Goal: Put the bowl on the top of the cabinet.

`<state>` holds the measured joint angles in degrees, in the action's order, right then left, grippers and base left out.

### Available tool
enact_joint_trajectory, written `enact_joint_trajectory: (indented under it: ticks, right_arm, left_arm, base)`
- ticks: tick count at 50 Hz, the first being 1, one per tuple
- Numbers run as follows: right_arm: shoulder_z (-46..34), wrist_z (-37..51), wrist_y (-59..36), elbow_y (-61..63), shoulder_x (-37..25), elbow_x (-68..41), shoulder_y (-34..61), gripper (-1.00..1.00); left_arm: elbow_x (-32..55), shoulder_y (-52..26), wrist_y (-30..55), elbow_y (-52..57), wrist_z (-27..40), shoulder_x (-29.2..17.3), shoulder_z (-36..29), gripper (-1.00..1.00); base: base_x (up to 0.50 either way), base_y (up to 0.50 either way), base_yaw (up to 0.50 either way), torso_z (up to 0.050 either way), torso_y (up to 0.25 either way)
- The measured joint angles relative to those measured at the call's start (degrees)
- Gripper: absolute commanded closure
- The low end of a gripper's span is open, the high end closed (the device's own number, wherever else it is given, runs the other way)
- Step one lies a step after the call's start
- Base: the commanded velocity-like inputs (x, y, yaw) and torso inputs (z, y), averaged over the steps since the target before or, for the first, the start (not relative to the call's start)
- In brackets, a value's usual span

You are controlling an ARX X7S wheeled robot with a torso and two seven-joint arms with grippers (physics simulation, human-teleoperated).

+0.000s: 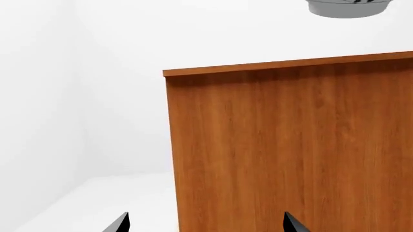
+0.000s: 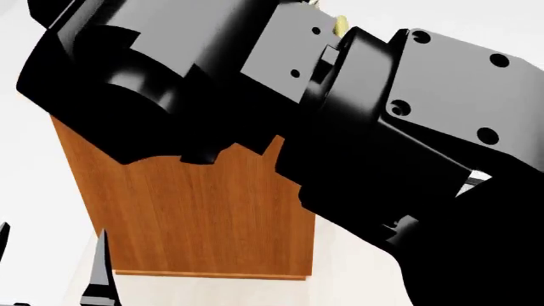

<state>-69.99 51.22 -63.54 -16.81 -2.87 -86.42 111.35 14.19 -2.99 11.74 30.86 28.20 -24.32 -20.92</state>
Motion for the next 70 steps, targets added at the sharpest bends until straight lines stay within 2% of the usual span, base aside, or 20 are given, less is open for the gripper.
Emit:
enact_joint_trajectory:
  ticks: [38,39,70]
  right_arm:
    - [-6.1,-8.5,7.7,-8.2,1.8,8.1,-1.3,1.00]
    - [-6.2,-8.5,7.8,-8.2,1.8,8.1,-1.3,-1.00]
    - [-1.8,-2.8,4.6,0.7,-2.8,3.3,4.8,-1.00]
  left_arm:
    - [0.7,0.1,0.0,-0.1,0.4,-0.8,0.5,-1.00]
    - [0.7,0.1,0.0,-0.1,0.4,-0.8,0.5,-1.00]
    - [0.8,0.1,-0.8,-0.9,0.5,-0.7,0.2,-1.00]
  base:
    - [0.00,0.00,0.00,0.000,0.001]
    - [0.00,0.00,0.00,0.000,0.000]
    - [0.00,0.00,0.00,0.000,0.000]
